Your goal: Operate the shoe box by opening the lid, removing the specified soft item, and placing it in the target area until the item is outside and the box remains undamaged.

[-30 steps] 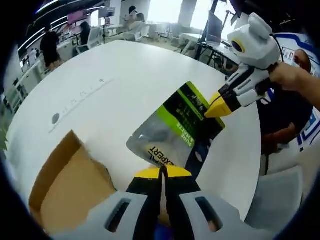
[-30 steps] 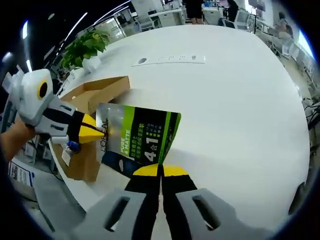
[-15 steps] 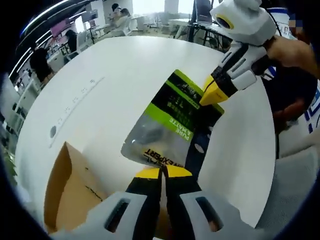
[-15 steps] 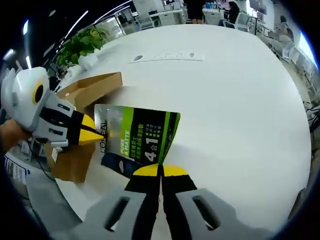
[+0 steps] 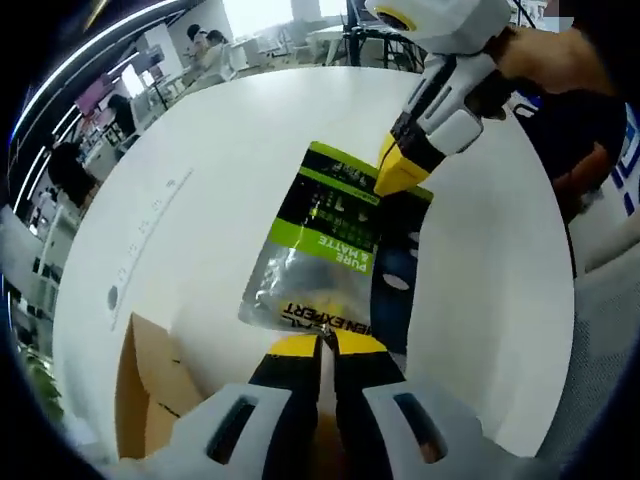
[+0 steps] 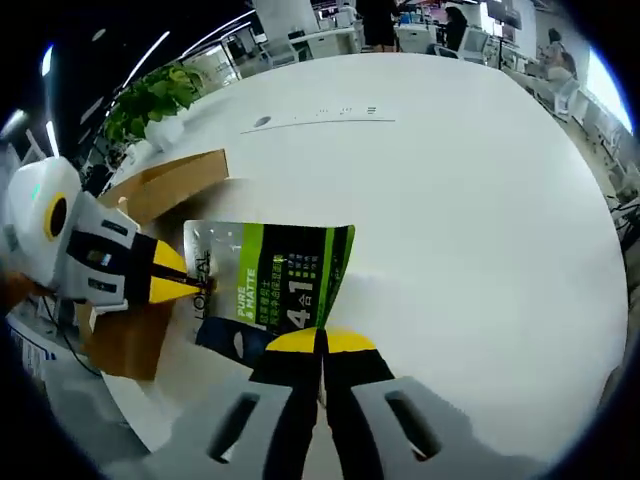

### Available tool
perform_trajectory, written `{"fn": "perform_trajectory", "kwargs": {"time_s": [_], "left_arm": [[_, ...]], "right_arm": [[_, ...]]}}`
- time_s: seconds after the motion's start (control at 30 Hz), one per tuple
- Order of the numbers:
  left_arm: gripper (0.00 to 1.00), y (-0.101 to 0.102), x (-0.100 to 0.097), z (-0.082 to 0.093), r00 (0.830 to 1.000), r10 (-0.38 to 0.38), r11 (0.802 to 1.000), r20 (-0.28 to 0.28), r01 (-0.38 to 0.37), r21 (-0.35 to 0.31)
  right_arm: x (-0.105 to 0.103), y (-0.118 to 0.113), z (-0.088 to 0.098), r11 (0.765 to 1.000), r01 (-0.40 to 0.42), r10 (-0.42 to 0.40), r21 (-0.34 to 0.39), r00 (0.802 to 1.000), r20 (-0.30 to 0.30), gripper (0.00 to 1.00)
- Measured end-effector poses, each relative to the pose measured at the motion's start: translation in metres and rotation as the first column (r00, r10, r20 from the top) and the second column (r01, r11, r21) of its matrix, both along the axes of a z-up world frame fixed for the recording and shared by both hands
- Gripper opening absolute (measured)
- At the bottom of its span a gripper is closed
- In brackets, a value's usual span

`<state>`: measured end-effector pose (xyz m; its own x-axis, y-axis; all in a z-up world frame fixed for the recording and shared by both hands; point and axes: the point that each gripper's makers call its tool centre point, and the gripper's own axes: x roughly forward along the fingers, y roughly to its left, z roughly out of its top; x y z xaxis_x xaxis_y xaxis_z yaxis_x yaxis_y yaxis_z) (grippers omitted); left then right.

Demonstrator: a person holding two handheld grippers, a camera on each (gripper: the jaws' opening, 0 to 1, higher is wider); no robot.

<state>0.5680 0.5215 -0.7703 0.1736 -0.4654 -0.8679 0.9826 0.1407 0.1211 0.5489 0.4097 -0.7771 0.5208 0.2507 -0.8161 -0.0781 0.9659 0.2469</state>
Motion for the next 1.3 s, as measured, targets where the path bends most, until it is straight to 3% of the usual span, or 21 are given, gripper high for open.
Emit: {"fn": "perform_trajectory", "kwargs": {"time_s": [0.1,0.3,0.43,0.6,0.83,0.97,1.1,1.17,1.3], "left_arm": [[0.00,0.000,0.001,0.002,1.000,-0.015,1.000,0.020,0.015,-0.001],[0.02,0.000,0.001,0.009,1.000,0.022,0.998,-0.018,-0.022,-0.050],[0.04,0.000,0.001,0.014,0.999,0.037,0.997,-0.033,-0.040,-0.072],[0.06,0.000,0.000,0.019,0.997,0.054,0.994,-0.048,-0.058,-0.096],[0.07,-0.002,-0.003,0.025,0.996,0.062,0.990,-0.061,-0.069,-0.127],[0.07,-0.003,-0.006,0.030,0.996,0.066,0.987,-0.063,-0.074,-0.142],[0.07,-0.003,-0.006,0.033,0.996,0.069,0.986,-0.063,-0.078,-0.151],[0.08,-0.003,-0.007,0.035,0.995,0.072,0.985,-0.064,-0.081,-0.155],[0.08,-0.001,-0.007,0.042,0.994,0.084,0.980,-0.070,-0.095,-0.175]], "right_arm": [[-0.001,-0.001,-0.005,1.000,0.023,-0.023,0.000,1.000,-0.015,0.00],[-0.002,0.005,-0.011,0.998,0.055,-0.055,0.007,0.998,-0.033,0.00],[0.003,0.003,-0.010,0.990,0.141,-0.141,0.023,0.990,-0.031,0.00],[0.004,0.002,-0.011,0.983,0.180,-0.179,0.027,0.983,-0.036,0.00],[-0.004,0.003,-0.016,0.971,0.230,-0.226,0.063,0.972,-0.061,0.00],[-0.005,0.004,-0.016,0.971,0.231,-0.228,0.068,0.972,-0.055,0.00],[-0.004,0.005,-0.016,0.981,0.190,-0.189,0.043,0.981,-0.037,0.00],[-0.003,0.003,-0.016,0.991,0.136,-0.136,-0.002,0.991,-0.010,0.03],[-0.007,0.003,-0.016,0.991,0.131,-0.131,-0.004,0.991,-0.021,0.05]]}}
